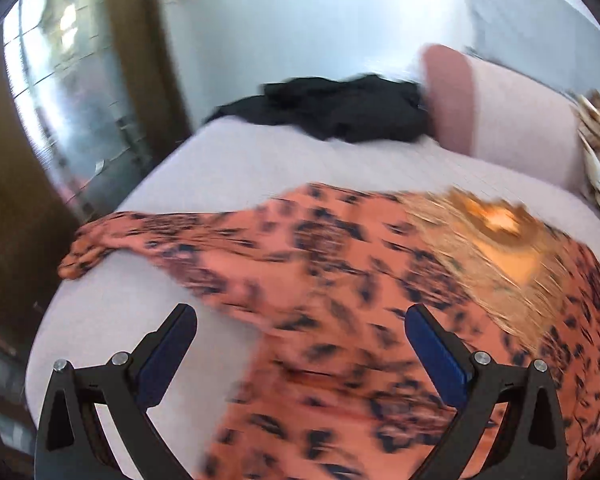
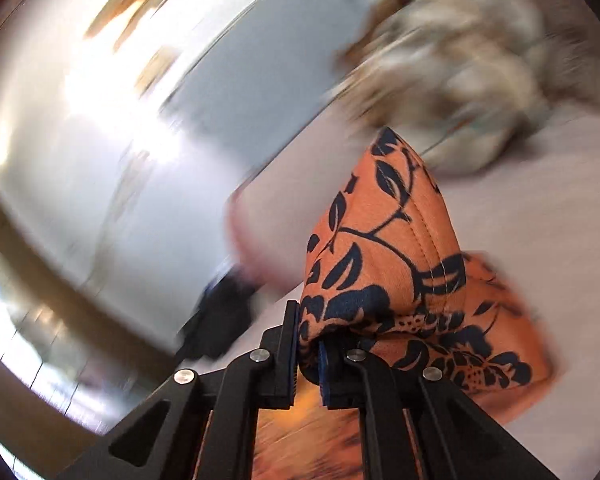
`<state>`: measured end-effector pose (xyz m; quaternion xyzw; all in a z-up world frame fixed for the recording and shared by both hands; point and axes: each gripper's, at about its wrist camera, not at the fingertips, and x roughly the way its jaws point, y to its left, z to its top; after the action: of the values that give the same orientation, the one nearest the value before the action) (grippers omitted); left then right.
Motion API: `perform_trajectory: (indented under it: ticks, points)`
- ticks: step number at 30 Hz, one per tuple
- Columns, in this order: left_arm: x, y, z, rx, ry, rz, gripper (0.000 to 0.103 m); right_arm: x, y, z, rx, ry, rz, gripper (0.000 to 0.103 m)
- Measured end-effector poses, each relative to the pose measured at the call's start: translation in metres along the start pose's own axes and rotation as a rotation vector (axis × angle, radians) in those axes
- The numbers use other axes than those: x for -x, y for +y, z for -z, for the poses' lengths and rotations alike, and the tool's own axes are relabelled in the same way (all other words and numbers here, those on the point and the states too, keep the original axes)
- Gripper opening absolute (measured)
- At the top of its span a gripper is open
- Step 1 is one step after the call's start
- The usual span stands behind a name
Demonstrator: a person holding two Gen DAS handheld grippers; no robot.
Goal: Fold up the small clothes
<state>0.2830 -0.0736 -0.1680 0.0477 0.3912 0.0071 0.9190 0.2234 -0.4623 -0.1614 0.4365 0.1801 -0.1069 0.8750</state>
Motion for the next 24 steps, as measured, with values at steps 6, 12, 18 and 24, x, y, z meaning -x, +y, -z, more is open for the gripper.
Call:
perform_trajectory:
  ticks: [6,12,18,24]
  points:
    - [-0.012,0.079,-0.005,0.121,0.016,-0.088,0.103,-0.114,0.08,0.11,0.009,0.269,-0.184,0.012]
    - [-0.025,0.118,0.0,0.174,0.062,-0.139,0.103,-0.172,0.092,0.213,-0.088,0.57,-0.238,0.078]
    - [-0.03,0.129,0.002,0.236,0.102,-0.11,0.103,-0.135,0.1,0.229,0.038,0.59,-0.307,0.079]
    - [-0.027,0.125,0.003,0.234,0.113,-0.113,0.103,-0.096,0.099,0.213,0.092,0.523,-0.279,0.078]
